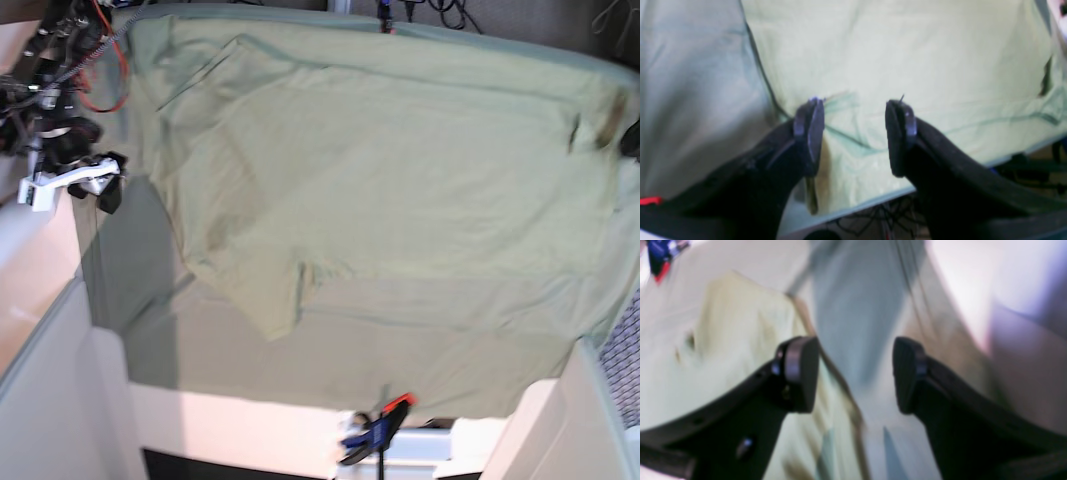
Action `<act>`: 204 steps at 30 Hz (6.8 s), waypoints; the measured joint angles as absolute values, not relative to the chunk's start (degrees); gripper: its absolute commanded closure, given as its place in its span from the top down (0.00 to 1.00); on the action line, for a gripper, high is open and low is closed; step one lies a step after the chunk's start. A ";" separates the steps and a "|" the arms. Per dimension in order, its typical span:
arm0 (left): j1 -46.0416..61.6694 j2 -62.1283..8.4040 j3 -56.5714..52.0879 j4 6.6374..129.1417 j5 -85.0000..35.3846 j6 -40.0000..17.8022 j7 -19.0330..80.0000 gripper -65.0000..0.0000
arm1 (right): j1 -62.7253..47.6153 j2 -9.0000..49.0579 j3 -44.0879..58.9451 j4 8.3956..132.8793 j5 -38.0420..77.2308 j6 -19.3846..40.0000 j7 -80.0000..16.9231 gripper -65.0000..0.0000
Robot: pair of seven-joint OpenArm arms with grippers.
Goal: Fold the T-shirt properly
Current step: 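Grasp the shirt's opposite side edge with both grippers, then fold the grasped side over the first fold with both grippers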
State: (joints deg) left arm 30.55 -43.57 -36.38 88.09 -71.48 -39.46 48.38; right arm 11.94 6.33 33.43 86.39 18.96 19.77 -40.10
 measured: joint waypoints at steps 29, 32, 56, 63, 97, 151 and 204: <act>14.55 -43.42 -29.32 74.94 -57.19 -39.57 37.52 0.51 | 34.17 3.16 20.12 45.04 12.43 21.06 -32.86 0.54; 7.94 -43.03 -24.32 69.76 -52.77 -39.59 34.98 0.51 | 34.13 3.16 20.12 45.06 12.45 21.04 -32.99 0.54; -30.85 -34.61 -4.99 26.83 -35.94 -25.71 20.80 0.50 | 33.93 3.16 20.12 45.28 12.60 21.43 -34.33 0.54; -30.85 -33.80 -4.51 26.83 -35.59 -25.87 20.51 0.38 | 33.95 3.16 20.12 45.30 12.60 21.41 -34.33 0.54; -10.57 -46.22 -3.90 52.23 -67.13 -39.48 45.01 0.00 | 9.37 13.85 19.64 80.16 27.27 24.60 -45.32 0.00; -4.62 -46.78 -3.92 56.51 -68.45 -39.46 45.01 0.00 | 22.70 4.89 11.38 58.74 14.70 24.18 -30.20 0.51; 12.51 -56.16 -3.86 67.83 -75.31 -39.46 54.26 0.63 | -15.09 9.52 13.54 108.05 25.28 24.25 -47.42 0.10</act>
State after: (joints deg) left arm 12.51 -56.16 -3.86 67.83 -75.31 -39.46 54.26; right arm -15.09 9.52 13.54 108.05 25.28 24.25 -47.42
